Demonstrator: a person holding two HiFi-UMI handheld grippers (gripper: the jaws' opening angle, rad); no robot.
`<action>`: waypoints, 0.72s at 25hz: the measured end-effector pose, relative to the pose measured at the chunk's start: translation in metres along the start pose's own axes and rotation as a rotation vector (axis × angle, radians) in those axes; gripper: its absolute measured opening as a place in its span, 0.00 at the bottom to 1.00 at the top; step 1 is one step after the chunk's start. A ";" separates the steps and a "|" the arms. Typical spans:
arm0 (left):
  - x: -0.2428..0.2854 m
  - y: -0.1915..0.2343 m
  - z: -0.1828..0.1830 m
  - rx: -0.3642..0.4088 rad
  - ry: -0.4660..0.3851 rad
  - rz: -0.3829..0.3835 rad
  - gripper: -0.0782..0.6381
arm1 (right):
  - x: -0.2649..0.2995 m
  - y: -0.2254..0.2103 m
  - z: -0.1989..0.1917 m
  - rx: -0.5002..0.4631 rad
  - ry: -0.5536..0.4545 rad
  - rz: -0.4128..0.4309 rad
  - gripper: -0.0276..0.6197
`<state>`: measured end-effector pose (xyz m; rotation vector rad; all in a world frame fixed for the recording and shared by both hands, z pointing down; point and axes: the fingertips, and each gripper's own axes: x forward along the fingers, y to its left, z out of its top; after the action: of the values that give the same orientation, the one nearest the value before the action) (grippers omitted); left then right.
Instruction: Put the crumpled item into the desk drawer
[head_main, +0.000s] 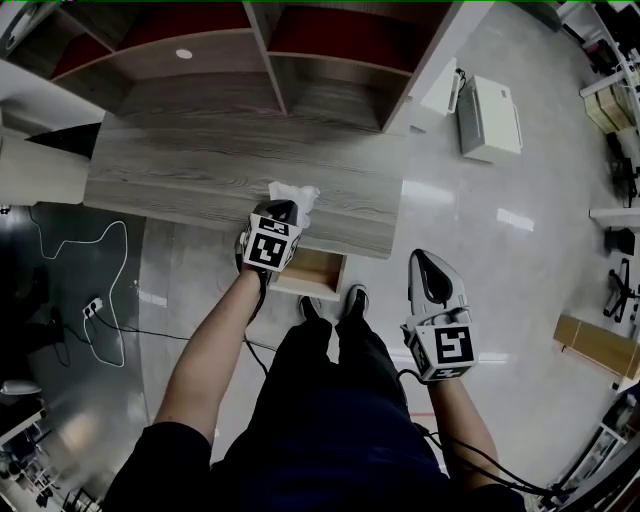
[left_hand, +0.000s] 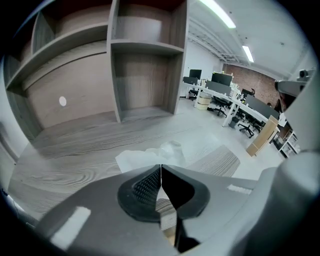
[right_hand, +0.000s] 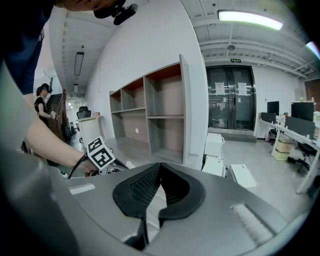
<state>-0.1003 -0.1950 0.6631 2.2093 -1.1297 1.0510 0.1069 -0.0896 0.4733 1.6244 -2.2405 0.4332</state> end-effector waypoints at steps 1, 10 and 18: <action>-0.005 -0.003 -0.002 -0.002 -0.007 -0.003 0.12 | 0.000 0.003 -0.001 -0.001 0.003 0.007 0.05; -0.047 -0.032 -0.028 -0.007 -0.071 -0.020 0.12 | 0.009 0.033 -0.007 -0.026 0.030 0.108 0.05; -0.063 -0.062 -0.076 0.010 -0.063 -0.039 0.12 | 0.006 0.051 -0.008 -0.049 0.042 0.140 0.05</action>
<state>-0.1060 -0.0787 0.6572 2.2772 -1.1057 0.9796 0.0577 -0.0760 0.4808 1.4275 -2.3229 0.4405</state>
